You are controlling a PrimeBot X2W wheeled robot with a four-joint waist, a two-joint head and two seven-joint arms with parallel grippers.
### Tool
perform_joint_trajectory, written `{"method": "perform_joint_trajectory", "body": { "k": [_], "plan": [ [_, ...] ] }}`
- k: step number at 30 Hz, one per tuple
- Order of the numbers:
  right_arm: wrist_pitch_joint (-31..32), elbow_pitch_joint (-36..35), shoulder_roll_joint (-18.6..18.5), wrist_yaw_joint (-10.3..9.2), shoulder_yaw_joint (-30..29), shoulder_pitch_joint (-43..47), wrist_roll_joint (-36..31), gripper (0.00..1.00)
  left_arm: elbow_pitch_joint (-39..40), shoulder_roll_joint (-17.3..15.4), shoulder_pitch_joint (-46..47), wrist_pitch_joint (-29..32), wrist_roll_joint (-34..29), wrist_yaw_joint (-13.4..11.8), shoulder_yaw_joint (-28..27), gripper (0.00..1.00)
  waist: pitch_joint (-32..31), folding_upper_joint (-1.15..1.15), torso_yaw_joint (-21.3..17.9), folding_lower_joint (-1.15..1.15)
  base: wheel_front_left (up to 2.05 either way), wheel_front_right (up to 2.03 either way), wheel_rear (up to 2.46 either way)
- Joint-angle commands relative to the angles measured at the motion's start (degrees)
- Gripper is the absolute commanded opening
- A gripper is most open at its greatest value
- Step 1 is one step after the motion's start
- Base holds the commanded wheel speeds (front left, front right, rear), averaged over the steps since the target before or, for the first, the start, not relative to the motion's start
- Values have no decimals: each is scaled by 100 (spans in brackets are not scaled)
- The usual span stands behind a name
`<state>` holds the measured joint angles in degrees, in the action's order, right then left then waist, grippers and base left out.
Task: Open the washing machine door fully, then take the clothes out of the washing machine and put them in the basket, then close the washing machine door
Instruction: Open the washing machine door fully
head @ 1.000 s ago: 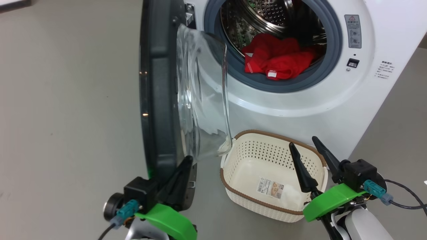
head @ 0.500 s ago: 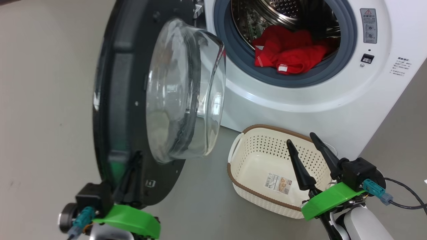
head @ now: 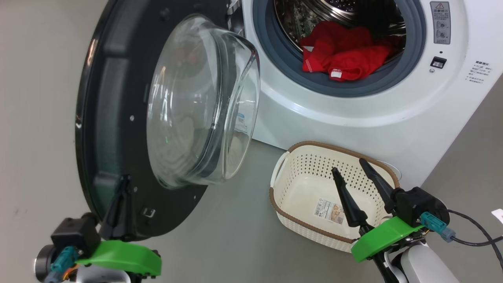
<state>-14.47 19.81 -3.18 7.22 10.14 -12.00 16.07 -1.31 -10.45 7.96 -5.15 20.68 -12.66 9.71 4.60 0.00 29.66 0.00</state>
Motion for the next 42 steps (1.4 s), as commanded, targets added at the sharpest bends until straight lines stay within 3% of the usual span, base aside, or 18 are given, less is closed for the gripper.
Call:
{"method": "perform_joint_trajectory", "body": {
  "k": [1,13,22,31,42],
  "plan": [
    [-52,-105,30,26,151,-195,-65,100,94,-201,72,-52,60,-110,-355,0,3,0,-6,0,0,0,0],
    [-52,-71,30,26,232,-173,39,100,-246,-412,142,-172,388,-146,-855,0,26,0,-50,0,0,0,0],
    [-52,-65,6,26,252,-177,2,100,-675,-583,409,-308,634,-32,-1142,0,89,0,-90,0,0,0,0],
    [-52,-69,-80,26,299,-210,5,100,-1146,-750,664,-493,748,83,-1296,0,169,0,-216,0,0,0,0],
    [-52,-67,-167,26,302,-239,3,100,-1520,-867,900,-635,892,48,-1533,0,228,0,-333,0,0,0,0]
  ]
}}
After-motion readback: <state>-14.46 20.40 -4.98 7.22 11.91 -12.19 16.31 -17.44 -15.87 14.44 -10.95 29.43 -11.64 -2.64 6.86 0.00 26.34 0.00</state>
